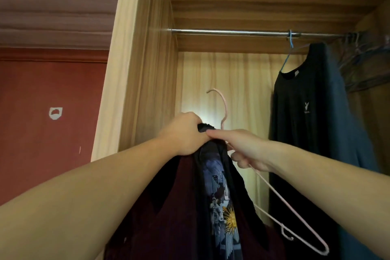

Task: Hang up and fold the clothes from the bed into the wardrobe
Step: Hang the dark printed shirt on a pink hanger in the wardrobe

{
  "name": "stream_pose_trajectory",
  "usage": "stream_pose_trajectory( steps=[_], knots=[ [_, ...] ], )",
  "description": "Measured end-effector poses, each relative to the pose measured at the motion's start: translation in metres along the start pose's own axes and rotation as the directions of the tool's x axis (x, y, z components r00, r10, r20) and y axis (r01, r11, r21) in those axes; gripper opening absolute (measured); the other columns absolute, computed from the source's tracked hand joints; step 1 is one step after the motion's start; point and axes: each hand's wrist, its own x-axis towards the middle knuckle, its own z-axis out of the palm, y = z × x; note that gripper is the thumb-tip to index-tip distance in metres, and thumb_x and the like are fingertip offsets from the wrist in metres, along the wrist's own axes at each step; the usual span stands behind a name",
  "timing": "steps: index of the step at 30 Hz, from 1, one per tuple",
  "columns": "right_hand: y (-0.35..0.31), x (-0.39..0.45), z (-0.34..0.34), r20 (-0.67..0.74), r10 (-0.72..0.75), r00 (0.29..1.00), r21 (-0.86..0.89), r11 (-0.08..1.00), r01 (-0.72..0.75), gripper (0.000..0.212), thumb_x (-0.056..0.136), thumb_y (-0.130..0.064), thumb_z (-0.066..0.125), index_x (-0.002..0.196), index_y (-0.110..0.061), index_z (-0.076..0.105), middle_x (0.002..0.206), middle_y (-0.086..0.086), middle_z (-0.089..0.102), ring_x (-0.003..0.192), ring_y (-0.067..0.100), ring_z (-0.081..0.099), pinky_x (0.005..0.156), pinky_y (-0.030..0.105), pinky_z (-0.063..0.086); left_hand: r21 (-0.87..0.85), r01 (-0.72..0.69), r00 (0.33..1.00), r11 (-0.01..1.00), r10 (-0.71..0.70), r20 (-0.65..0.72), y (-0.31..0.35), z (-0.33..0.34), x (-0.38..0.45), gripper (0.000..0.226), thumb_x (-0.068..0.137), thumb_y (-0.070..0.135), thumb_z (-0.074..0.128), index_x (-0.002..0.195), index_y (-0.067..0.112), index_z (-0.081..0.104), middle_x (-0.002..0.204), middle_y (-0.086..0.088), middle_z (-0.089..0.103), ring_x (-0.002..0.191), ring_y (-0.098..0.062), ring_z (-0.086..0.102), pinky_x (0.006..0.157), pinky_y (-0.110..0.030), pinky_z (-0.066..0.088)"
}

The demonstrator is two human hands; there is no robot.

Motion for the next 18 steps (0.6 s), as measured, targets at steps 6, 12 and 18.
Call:
stream_pose_trajectory(
  steps=[6,12,18],
  knots=[
    [0.037,-0.047,0.011,0.011,0.138,0.99,-0.077,0.988,-0.137,0.018,0.083,-0.017,0.059,0.098,-0.007,0.058,0.088,0.01,0.045,0.04,0.009,0.017,0.036,0.018,0.013,-0.114,-0.041,0.991,0.993,0.055,0.125,0.009,0.026,-0.047,0.05,0.079,0.048,0.072,0.053,0.012,0.047,0.051,0.002,0.045,0.049,-0.011,0.041,0.048,-0.025,0.031],
    [0.058,-0.087,0.015,0.017,0.161,0.987,-0.134,0.978,-0.157,0.028,0.087,-0.025,0.068,0.103,-0.002,0.064,0.054,0.001,0.038,0.038,0.011,0.021,0.035,0.017,0.014,-0.127,-0.032,0.979,0.991,0.057,0.198,0.042,0.028,-0.085,0.046,0.078,0.046,0.072,0.058,0.009,0.055,0.054,0.0,0.05,0.051,-0.012,0.045,0.051,-0.027,0.035],
    [0.088,-0.16,-0.01,-0.144,0.043,0.989,-0.204,0.976,-0.072,0.019,0.086,-0.021,0.069,0.084,-0.002,0.067,0.036,-0.007,0.041,0.028,0.007,0.031,0.033,0.016,0.019,-0.151,0.125,0.887,0.981,-0.042,0.461,0.084,0.044,-0.162,0.03,0.081,0.052,0.071,0.088,0.024,0.067,0.076,0.014,0.061,0.075,-0.007,0.058,0.06,-0.014,0.04]
  ],
)
